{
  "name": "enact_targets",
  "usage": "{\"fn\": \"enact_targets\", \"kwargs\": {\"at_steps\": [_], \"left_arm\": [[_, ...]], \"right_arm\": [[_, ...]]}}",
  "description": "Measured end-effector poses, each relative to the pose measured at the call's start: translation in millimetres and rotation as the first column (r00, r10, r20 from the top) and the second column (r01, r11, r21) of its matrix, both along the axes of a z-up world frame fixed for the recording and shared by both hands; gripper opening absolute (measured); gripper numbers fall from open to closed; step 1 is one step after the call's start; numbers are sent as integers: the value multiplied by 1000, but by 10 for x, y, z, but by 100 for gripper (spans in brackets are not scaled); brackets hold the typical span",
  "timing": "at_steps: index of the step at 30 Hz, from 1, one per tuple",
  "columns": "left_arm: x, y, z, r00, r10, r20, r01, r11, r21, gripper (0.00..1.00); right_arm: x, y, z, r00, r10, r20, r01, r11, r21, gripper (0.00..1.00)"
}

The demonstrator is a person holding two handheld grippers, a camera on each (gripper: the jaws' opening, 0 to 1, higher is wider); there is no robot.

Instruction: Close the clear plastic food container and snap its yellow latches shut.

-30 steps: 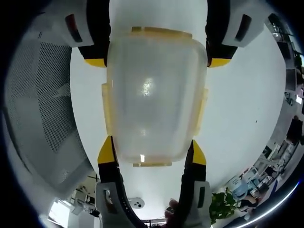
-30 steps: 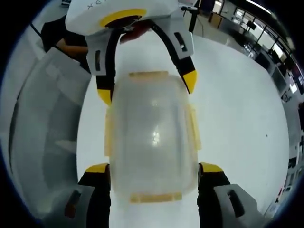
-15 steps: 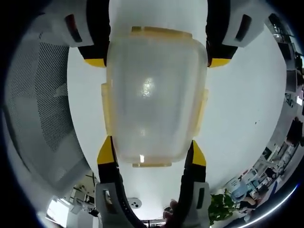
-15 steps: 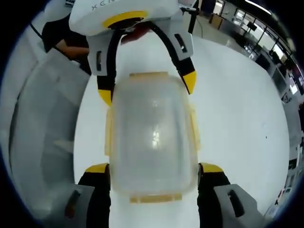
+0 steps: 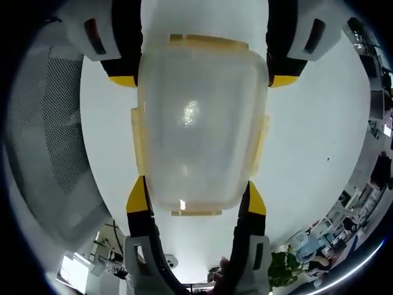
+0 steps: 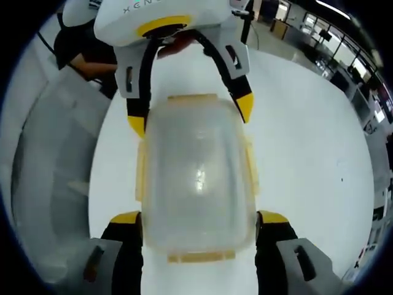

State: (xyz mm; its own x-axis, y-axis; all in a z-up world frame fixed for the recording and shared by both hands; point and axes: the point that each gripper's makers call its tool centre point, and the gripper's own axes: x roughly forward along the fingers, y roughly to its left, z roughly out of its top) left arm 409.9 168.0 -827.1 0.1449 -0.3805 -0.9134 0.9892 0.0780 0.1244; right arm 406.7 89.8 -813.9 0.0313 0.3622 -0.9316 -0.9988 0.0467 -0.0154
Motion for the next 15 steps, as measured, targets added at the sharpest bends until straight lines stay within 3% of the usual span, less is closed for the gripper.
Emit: {"fn": "enact_targets", "kwargs": {"at_steps": [15], "left_arm": [[197,-13,2,1000,9,-1,-9,1000,-4,85]], "right_arm": [[209,-13,-1,1000,8,0,-8,1000,3,75]]}}
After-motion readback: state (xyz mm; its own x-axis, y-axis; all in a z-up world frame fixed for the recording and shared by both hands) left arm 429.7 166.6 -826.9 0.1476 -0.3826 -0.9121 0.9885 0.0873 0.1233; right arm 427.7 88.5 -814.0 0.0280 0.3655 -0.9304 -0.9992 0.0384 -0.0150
